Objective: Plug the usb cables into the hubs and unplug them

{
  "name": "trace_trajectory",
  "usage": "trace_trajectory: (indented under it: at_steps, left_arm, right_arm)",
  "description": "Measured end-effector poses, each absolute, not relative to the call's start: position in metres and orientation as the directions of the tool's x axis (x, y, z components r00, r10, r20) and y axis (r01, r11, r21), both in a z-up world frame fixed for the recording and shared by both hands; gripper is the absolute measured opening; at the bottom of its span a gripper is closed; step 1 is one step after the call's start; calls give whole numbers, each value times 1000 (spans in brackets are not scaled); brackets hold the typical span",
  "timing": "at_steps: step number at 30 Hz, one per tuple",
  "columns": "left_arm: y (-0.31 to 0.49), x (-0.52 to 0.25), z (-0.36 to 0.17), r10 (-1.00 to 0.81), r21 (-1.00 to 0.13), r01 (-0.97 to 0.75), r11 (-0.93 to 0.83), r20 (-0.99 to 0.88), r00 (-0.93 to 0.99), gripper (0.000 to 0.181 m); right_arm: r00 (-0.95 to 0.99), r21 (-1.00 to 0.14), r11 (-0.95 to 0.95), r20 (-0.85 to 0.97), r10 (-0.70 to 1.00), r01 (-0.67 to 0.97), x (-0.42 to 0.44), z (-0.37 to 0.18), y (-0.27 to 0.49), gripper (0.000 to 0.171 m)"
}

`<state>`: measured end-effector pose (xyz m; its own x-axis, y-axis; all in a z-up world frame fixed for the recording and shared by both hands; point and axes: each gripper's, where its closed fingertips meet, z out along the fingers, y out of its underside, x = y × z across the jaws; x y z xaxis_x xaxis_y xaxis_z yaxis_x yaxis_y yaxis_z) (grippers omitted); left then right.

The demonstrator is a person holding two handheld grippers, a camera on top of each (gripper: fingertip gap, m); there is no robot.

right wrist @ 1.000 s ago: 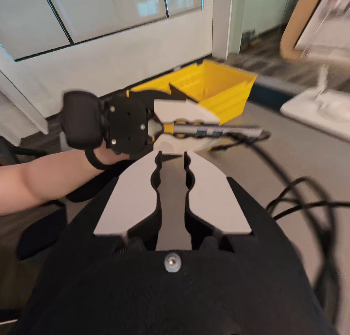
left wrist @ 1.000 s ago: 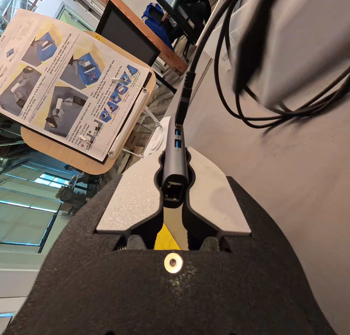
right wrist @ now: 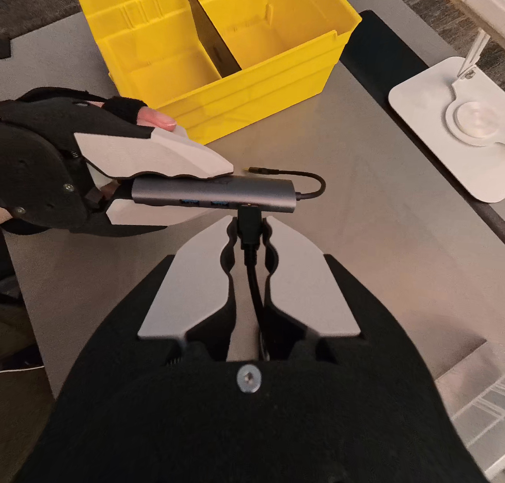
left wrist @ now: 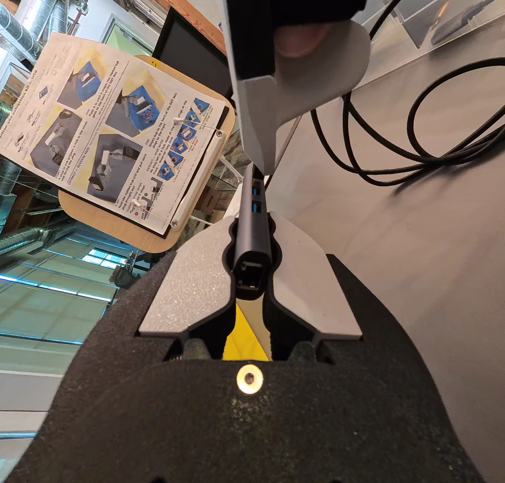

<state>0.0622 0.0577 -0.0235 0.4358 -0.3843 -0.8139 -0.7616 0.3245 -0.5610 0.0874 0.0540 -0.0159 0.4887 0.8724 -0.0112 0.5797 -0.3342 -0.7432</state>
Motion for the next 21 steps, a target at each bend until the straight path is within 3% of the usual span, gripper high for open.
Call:
trace_trajectory:
  at_steps: [7,11,21]
  left_arm:
    - [61,61,-23,-364,-559,-760,331,-819,444,18]
    - [60,63,-22,-332,-511,-788,344,-851,407,17]
    - [58,68,-21,-338,-512,-783,353,-850,403,17]
  right_arm:
    - [510,-779,-282,57,858,561,86,-14,58,18]
    - [549,-780,-351,-12,836,518,89,-14,57,18]
    - [607,-791,-401,-49,793,461,94,-14,53,18]
